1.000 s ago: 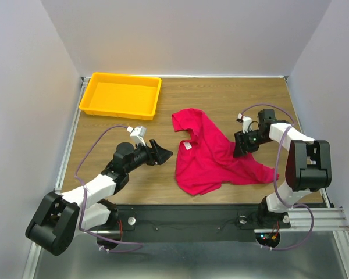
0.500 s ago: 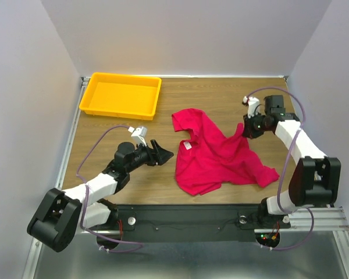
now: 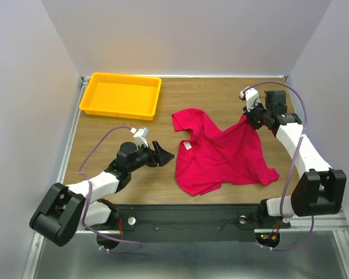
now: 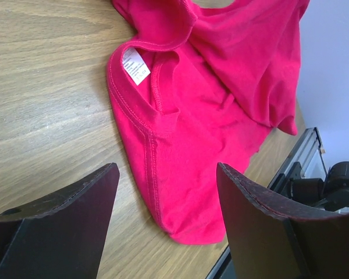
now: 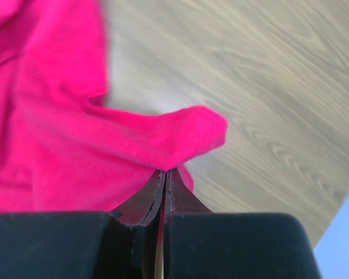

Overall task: Fold and stack the t-shirts
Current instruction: Flatten the tshirt out

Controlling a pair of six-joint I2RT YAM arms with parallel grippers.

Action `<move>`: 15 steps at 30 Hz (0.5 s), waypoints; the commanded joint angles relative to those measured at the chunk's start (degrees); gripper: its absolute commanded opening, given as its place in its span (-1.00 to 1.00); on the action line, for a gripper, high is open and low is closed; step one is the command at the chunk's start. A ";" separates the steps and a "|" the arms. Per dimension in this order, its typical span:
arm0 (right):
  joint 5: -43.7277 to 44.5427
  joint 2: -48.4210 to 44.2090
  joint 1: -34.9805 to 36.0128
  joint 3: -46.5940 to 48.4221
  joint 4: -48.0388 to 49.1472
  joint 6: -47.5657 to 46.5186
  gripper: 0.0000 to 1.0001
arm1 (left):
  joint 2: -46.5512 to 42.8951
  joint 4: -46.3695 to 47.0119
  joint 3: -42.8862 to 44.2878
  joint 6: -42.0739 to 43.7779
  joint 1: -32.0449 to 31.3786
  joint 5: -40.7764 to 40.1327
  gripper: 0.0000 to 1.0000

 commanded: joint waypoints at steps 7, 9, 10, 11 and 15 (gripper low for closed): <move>-24.95 -15.75 5.01 -11.74 -26.82 -26.99 -0.46 | -1.44 2.59 1.15 0.06 -0.41 0.39 0.57; -25.75 -18.04 5.10 -12.54 -32.01 -29.88 -0.06 | -1.09 1.98 1.50 0.41 -0.50 0.48 0.57; -25.05 -18.74 5.10 -12.28 -32.37 -29.20 -0.01 | -1.01 1.98 1.59 0.50 -0.50 0.48 0.57; -23.83 -19.62 5.10 -11.76 -30.55 -27.63 0.06 | -1.00 1.80 1.76 0.59 -0.41 0.48 0.57; -16.71 -15.87 2.12 -6.93 -19.12 -9.91 0.23 | -1.00 1.54 2.55 0.76 -0.41 0.22 0.57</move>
